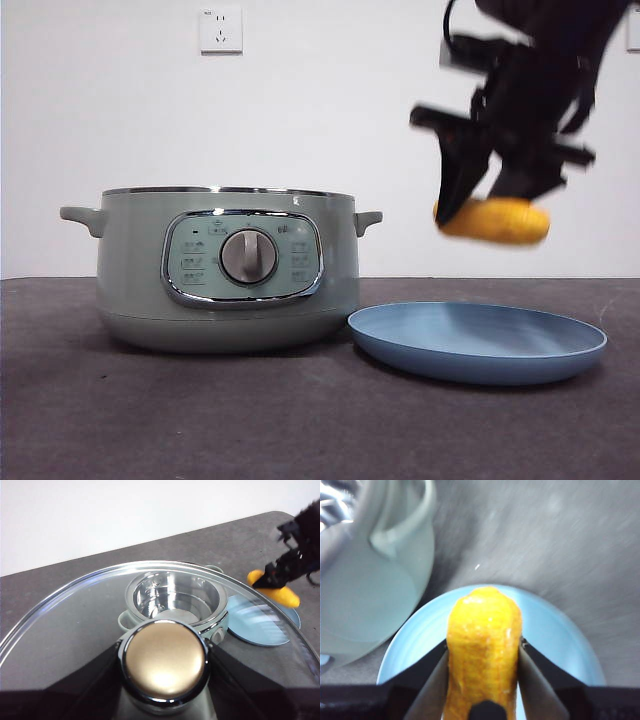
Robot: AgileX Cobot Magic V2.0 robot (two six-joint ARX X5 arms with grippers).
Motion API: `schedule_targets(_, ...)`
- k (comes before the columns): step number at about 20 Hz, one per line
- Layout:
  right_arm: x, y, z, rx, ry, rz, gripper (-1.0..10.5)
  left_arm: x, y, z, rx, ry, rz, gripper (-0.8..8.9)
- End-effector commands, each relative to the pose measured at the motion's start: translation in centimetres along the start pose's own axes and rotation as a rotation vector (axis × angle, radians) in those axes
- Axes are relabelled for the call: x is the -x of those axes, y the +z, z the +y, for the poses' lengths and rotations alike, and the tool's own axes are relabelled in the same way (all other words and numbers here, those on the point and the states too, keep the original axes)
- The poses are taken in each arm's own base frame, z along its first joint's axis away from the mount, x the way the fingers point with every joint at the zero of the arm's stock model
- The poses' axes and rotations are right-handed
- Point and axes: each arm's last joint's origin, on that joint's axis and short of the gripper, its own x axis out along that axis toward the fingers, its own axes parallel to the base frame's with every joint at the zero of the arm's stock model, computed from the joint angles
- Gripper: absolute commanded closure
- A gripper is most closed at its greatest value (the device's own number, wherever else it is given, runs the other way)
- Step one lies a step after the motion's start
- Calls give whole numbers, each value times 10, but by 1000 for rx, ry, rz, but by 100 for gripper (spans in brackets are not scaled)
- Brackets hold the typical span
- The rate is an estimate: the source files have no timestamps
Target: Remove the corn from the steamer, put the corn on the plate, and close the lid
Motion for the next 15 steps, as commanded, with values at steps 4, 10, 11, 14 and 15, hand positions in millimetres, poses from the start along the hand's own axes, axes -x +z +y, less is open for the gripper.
schedule_targets(4, -30, -38, -7, -58, -4, -4, 959, 6, 6, 0, 7, 0, -76, 822)
schedule_targets(10, -62, -55, -10, -79, -8, 20, 959, 6, 5, 0, 13, 0, -69, 822)
schedule_targets(11, -68, -58, -11, -81, -10, 30, 959, 6, 5, 0, 18, 0, -69, 822)
schedule_targets(14, -71, -60, -11, -85, -10, 43, 958, 6, 5, 0, 24, -1, -69, 822)
schedule_targets(15, -71, -60, -11, -84, -10, 41, 938, 6, 5, 0, 26, -1, -70, 822)
